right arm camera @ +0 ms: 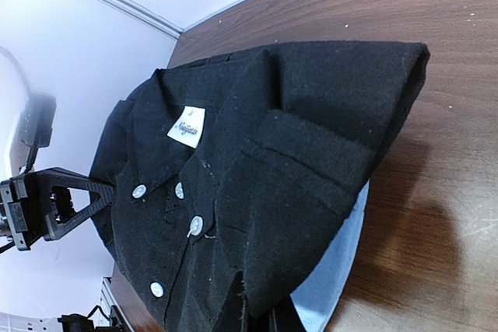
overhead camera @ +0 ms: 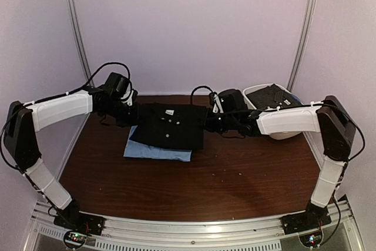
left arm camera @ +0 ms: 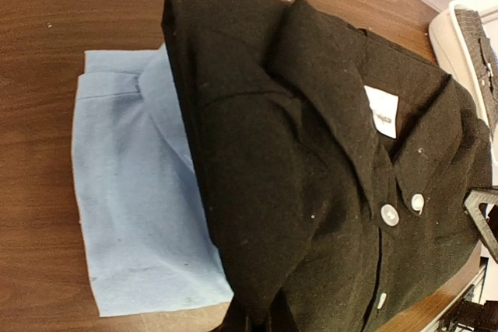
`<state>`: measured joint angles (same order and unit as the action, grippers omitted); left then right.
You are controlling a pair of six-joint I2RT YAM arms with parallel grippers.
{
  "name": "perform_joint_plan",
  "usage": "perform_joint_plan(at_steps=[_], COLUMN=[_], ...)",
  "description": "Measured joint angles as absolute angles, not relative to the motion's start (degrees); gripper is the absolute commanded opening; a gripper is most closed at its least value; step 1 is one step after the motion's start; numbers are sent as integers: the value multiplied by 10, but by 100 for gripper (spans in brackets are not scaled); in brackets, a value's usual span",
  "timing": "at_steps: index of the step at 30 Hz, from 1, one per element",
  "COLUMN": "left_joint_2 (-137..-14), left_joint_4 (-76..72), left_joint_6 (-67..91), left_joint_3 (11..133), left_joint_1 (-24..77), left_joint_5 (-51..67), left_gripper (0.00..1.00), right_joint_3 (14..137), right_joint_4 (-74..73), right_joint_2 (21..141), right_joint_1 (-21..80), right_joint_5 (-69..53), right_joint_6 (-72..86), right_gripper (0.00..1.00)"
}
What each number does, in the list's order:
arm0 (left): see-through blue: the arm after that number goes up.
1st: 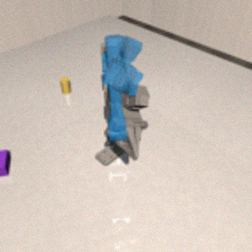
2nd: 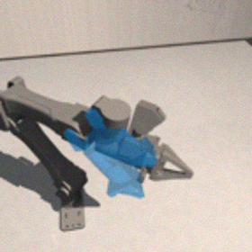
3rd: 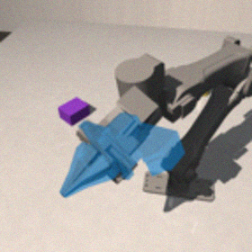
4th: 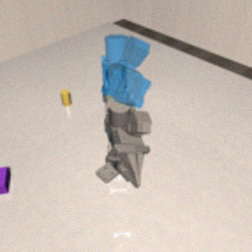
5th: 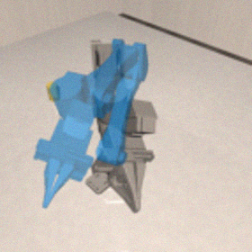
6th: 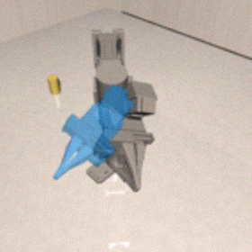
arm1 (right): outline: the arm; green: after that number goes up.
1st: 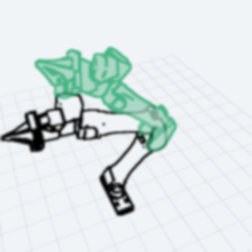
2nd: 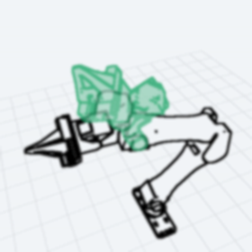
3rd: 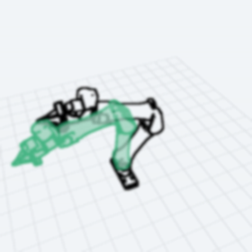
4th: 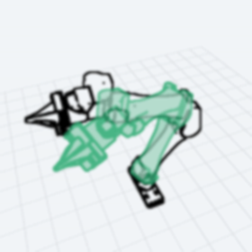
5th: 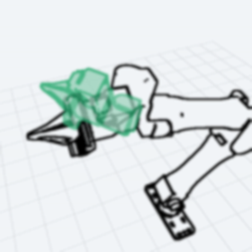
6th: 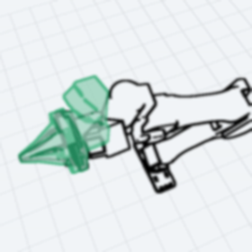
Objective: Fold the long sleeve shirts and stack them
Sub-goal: Place the square-folded shirt on the square-folded shirt.
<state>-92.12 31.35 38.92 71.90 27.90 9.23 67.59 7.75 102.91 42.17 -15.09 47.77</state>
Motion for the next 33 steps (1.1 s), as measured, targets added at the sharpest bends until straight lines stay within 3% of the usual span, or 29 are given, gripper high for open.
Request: perform_joint_plan(at_steps=[13,33], left_joint_2=[-934,-1037], left_joint_4=[314,284], left_joint_6=[360,359], left_joint_3=[681,646], left_joint_1=[212,176], left_joint_5=[109,124], left_gripper=[0,0], right_joint_3=[777,768], right_joint_4=[105,143], right_joint_2=[1158,1225], right_joint_1=[428,424], right_joint_5=[-183,-210], right_joint_6=[503,528], right_gripper=[0,1])
